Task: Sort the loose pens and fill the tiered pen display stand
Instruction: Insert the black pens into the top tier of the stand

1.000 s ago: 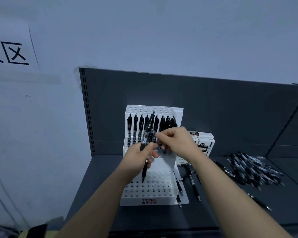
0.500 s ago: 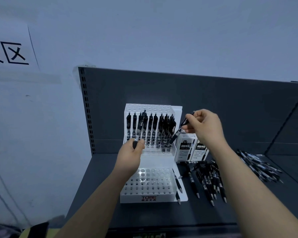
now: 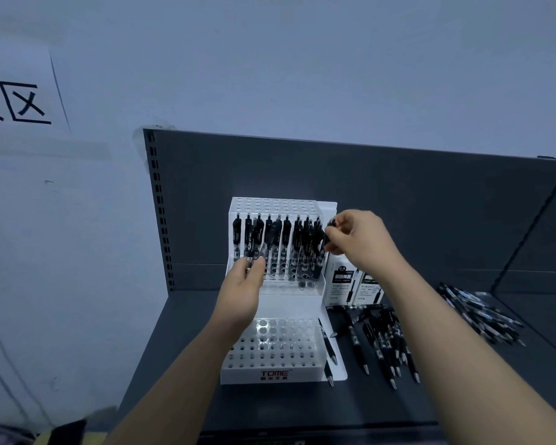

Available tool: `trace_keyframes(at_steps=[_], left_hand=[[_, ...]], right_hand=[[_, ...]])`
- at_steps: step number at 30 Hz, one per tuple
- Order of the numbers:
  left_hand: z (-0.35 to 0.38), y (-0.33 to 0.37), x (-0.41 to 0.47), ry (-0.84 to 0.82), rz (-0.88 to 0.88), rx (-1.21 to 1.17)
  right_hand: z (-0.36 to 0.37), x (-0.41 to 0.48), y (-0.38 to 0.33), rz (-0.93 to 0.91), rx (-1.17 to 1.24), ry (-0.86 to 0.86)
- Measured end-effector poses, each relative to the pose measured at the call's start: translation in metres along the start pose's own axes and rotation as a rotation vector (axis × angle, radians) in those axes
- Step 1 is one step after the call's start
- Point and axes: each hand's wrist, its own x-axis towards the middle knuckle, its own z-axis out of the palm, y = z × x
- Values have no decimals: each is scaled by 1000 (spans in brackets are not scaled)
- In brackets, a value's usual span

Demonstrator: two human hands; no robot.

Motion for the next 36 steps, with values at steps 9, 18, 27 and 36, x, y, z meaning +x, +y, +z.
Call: trace_keyframes(at_steps=[9,18,27,36], left_hand=[[3,5,-2,29,45,16],[5,8,-6,48,54,-40],[16,13,-10,-27,42,-81],[2,1,-2,42,19,-9]], right_hand=[[14,2,7,112,0,-52],[22,-2,12,30,-96,38],[18,-19,-4,33,265,-61],[8,-18,-8,92,340,204]])
